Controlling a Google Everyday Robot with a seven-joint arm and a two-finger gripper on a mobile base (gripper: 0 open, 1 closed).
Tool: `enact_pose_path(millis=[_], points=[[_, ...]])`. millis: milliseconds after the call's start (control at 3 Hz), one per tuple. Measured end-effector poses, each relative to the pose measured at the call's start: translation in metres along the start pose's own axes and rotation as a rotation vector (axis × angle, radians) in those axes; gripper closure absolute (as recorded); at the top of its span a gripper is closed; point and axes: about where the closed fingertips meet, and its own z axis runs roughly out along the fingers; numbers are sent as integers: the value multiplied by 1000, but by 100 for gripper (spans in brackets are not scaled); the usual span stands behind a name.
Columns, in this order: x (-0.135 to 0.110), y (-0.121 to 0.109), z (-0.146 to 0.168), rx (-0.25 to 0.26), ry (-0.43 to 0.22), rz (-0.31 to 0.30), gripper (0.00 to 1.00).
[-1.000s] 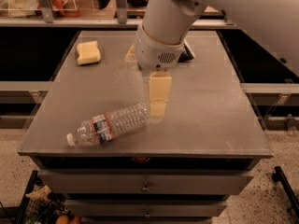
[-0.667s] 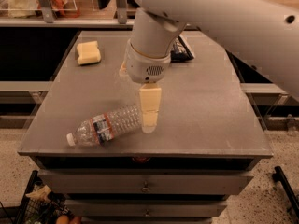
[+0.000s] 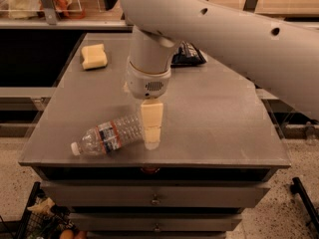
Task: Pick water bottle
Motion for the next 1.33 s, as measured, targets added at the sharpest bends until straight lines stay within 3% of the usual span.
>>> enact_pose_path(millis=[667, 1000, 1333], points=[[-21, 1, 3, -6, -1, -31, 0], [-26, 3, 4, -10, -3, -38, 16], [-29, 6, 6, -16, -7, -40, 41]])
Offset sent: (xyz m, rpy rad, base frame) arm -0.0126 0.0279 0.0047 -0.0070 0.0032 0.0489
